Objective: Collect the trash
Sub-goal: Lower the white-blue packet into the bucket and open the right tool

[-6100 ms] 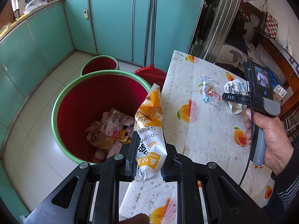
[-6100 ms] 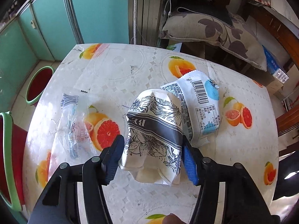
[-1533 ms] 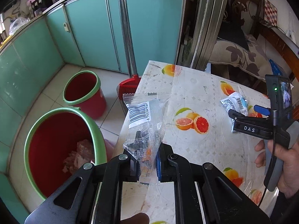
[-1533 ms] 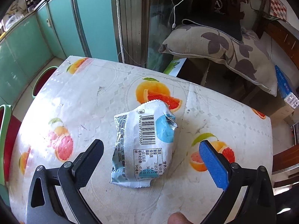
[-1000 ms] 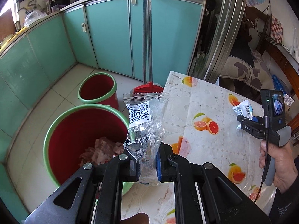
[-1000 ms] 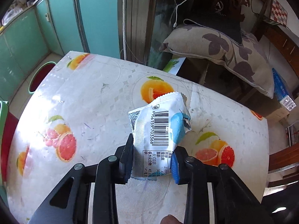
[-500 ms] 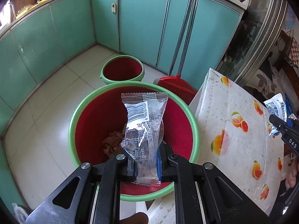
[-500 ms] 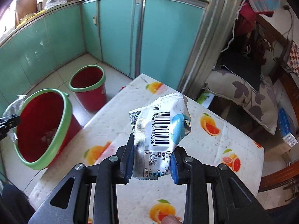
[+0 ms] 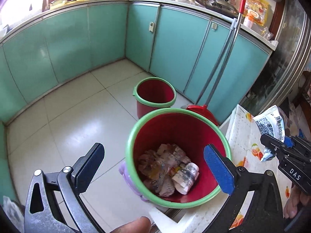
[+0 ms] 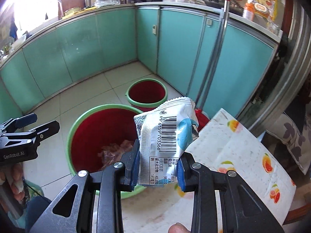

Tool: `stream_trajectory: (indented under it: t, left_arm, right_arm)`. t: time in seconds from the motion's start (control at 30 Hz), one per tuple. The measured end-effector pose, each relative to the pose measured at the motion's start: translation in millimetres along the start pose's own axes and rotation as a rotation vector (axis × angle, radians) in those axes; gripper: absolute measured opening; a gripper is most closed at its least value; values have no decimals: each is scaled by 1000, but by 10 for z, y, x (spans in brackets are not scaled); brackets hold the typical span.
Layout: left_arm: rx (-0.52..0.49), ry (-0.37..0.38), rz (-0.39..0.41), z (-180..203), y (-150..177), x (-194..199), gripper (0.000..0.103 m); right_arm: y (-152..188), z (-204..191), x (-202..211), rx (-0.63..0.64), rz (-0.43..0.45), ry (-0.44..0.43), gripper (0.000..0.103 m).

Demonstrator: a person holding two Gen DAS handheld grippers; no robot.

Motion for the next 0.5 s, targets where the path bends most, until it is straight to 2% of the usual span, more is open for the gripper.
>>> stream_trajectory:
  t: [0.13,0.17,0.2,0.23,0.27,0.3,0.5]
  left_arm:
    - [45,-36,11,-298,75,125,102]
    - [54,-47,14,-368,96,154,102]
    - [65,-53,14,-418,115,163,102]
    - [75,-56,15,-465,145,185,102]
    - [82,-59,16,-502,160,204,102]
    - [85,-67,17,-538,174,219,102]
    - [99,-76,32,-608,187,312,102]
  right_arm:
    - [-55,-429,-155,45,-13,-63,29]
    - [-63,-531,-201,55,-18,-80,36]
    - [-68,-610,-253,60,-36,-92,53]
    - [-66,-652,-301,59,-50,-99,63]
    - [-68,-713,-324,58,-53,-100,81]
    - [-75,-759,-338,60,-47,-93,88]
    - [-47,-799,-178,62,-20,-74,96]
Point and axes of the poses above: each gripper's, at about its wrist camera, not at the fingertips, and x roughly against the way its jaws point, z to its right, y to its underside, the point moved 3 cm from there along -x, roughly the way its jaws point, and after that the axes turned 9 degrees about -x, right-handed, at the moved point
